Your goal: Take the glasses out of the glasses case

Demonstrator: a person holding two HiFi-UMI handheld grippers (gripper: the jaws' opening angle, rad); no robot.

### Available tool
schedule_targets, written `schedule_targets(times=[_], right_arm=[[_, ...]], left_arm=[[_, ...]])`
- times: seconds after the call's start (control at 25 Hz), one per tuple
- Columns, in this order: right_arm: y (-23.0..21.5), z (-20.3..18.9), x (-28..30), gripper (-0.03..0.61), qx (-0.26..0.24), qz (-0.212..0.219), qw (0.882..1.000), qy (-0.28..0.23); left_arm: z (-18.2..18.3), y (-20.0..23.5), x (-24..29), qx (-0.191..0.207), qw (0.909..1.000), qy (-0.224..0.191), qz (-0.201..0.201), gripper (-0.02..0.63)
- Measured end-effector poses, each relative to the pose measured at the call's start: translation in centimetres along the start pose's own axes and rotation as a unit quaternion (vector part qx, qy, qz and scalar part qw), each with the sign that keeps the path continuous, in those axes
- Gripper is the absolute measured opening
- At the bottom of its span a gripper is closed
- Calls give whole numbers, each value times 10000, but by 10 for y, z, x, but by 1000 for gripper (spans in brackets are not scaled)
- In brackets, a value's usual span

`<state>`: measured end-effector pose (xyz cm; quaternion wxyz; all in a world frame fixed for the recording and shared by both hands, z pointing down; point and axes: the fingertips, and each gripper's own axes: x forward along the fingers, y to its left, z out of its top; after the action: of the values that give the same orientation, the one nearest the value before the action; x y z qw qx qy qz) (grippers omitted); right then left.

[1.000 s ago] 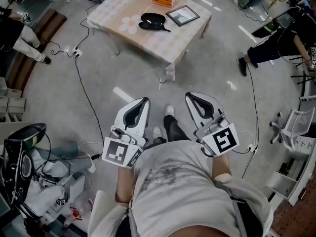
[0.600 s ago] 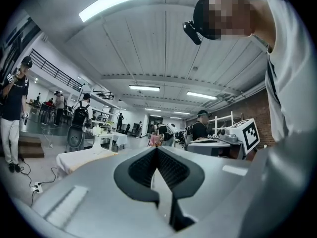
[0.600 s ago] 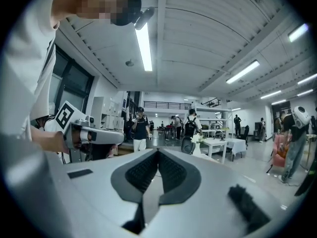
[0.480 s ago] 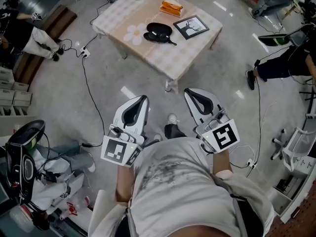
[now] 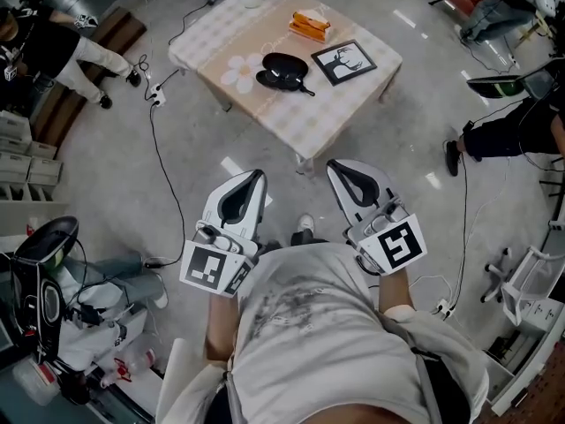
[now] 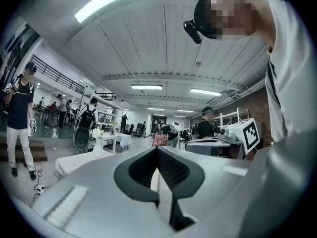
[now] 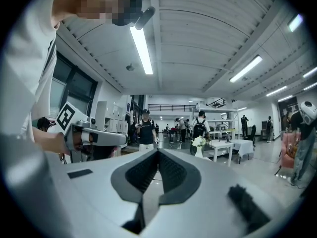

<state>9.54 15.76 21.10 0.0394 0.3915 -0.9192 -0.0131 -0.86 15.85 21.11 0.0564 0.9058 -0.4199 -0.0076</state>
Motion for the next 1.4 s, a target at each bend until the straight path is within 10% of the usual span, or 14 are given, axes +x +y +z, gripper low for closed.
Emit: schedule_targets(times=[1.4], right_arm=[[-85,-21,96,17,199,-282,9991,226]], left_arm=[[-16,74,115,-247,9978,257,-552,5]])
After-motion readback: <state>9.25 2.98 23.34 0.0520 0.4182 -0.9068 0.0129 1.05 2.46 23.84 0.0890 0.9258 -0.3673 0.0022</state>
